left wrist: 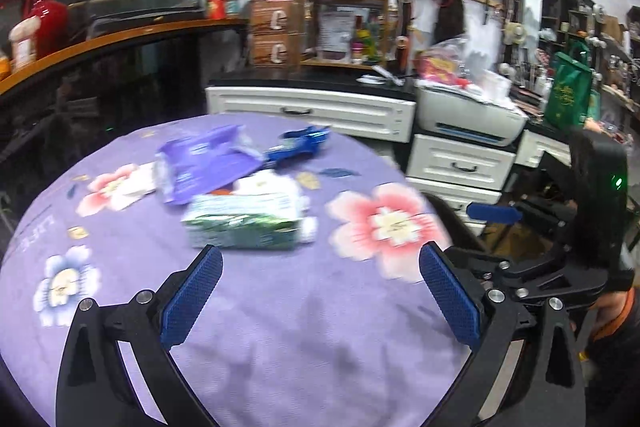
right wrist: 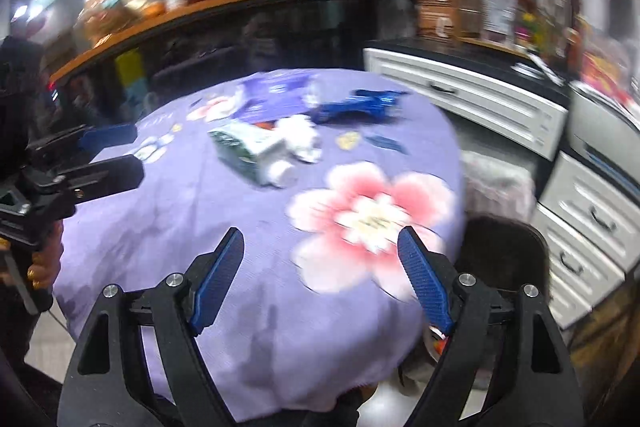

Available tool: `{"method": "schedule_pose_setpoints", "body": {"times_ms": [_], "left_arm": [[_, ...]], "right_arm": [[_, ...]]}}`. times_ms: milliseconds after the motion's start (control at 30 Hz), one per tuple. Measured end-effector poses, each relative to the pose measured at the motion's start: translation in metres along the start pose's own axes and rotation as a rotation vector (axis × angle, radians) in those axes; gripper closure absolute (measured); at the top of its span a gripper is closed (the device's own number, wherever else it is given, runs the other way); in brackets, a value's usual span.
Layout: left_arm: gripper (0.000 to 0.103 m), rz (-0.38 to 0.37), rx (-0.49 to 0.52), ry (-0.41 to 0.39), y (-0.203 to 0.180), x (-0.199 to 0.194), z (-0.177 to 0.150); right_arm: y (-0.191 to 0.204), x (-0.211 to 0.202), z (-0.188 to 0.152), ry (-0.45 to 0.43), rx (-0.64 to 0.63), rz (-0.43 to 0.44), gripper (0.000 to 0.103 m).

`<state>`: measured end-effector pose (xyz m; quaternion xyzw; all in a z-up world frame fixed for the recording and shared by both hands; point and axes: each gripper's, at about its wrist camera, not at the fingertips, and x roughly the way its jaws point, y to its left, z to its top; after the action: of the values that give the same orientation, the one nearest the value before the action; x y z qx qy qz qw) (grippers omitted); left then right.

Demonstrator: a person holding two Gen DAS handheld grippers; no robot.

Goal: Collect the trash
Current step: 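Move both tools back to the table and grasp the green milk carton with the right tool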

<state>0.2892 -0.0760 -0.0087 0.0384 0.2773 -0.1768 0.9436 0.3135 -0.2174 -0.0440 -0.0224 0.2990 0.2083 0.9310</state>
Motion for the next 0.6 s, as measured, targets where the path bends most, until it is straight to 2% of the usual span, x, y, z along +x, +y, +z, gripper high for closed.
{"method": "schedule_pose_setpoints", "body": {"times_ms": [167, 300, 433, 600], "left_arm": [[0.005, 0.059, -0.032, 0.005, 0.045, -0.009, -0.009], [0.006, 0.108, -0.039, 0.009, 0.076, -0.015, -0.015], [0.006, 0.128, -0.07, 0.04, 0.107, -0.014, -0.02], [0.005, 0.144, -0.086, 0.07, 0.127, -0.01, -0.024]], "right_arm": [[0.03, 0.035, 0.026, 0.052, -0.074, 0.046, 0.024], [0.042, 0.065, 0.049, 0.095, -0.104, 0.046, 0.024], [0.056, 0.092, 0.067, 0.14, -0.185, 0.032, 0.024], [0.072, 0.124, 0.088, 0.198, -0.304, 0.043, 0.024]]}}
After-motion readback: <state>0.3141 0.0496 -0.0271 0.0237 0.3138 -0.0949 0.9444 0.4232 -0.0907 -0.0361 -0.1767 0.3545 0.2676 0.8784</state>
